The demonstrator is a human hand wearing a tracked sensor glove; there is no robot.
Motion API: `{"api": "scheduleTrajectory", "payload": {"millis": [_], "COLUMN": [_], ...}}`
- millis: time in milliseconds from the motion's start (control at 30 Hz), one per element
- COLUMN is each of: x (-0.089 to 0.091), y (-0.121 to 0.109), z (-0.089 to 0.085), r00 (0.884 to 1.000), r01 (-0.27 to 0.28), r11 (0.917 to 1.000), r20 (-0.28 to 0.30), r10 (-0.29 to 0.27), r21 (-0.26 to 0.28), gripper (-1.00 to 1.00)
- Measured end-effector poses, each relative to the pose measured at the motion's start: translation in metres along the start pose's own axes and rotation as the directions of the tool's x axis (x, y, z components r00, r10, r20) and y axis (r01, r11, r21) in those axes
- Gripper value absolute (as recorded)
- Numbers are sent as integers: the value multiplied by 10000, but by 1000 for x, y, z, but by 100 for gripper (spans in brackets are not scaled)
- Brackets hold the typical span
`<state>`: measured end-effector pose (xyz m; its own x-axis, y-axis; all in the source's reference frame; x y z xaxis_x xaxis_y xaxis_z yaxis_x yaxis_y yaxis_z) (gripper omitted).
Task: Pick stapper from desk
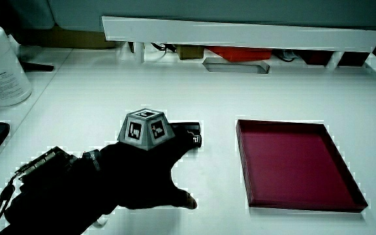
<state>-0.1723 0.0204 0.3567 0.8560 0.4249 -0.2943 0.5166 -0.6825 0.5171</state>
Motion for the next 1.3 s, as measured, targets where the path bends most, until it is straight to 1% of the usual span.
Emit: {"api": "scheduleTrajectory", "payload": {"millis": [33,67,133,167,200,233,267,300,333,367,400,433,467,500,533,567,600,633,667,700,733,767,867,900,933,1000,1033,1067,1100,1133,1167,1200,1233,1267,1300], "x": [-4,-8,-13,-15,-15,-22,-20,-27,-26,-26,-27,-51,-31,-34,-40,-39,-42,-45,-45,-48,-50,-53,-59,-62,-67,-72,-72,-75,-74,-76,-77,-76,-77,-78,-81], "y": [3,5,10,13,14,19,20,24,27,30,33,44,40,45,51,54,59,64,67,72,77,82,95,99,104,112,113,117,119,122,125,126,129,132,135], "z": [5,9,21,26,33,30,39,37,42,46,49,31,53,55,53,56,56,54,57,55,54,52,49,48,44,40,39,35,34,31,28,27,25,23,20], "r00": [9999,9997,9999,10000,9964,9953,9993,9897,9867,9877,9811,9946,9714,9851,9763,9759,9729,9684,9728,9650,9691,9626,9686,9598,9620,9578,9511,9540,9523,9527,9527,9504,9493,9525,9519], "r01": [33,-34,99,5,-445,-298,-302,-520,-722,-767,-1109,-683,-1397,-890,-986,-1110,-1200,-1234,-1240,-1262,-1184,-1351,-1460,-1779,-1619,-1710,-1914,-1887,-1968,-1914,-1972,-2088,-2124,-2133,-2202], "r11": [9999,9996,9988,9989,9990,9989,9987,9986,9966,9967,9917,9974,9859,9960,9949,9931,9914,9910,9902,9893,9907,9873,9855,9773,9821,9789,9717,9729,9706,9702,9682,9649,9642,9637,9606], "r20": [-112,248,-82,93,727,932,250,1331,1429,1348,1519,798,1805,1473,1915,1849,1926,2118,1890,2220,2095,2252,1900,1988,2062,2141,2183,2103,2083,2095,2027,1996,2004,1854,1779], "r10": [-32,27,-95,-10,440,263,292,525,771,798,1198,663,1546,883,1010,1161,1277,1319,1342,1394,1299,1507,1601,1982,1788,1919,2184,2139,2229,2201,2263,2386,2421,2417,2496], "r21": [156,285,474,466,59,360,409,-72,-398,-278,-659,219,-923,-22,-222,-378,-513,-527,-647,-726,-665,-831,-861,-1153,-960,-1122,-1385,-1337,-1387,-1488,-1541,-1594,-1586,-1606,-1694], "gripper": [0,0,0,0,0,0,0,0,0,0,0,0,0,0,0,0,0,0,0,0,0,0,0,0,0,0,0,0,0,0,0,0,0,0,0]}}
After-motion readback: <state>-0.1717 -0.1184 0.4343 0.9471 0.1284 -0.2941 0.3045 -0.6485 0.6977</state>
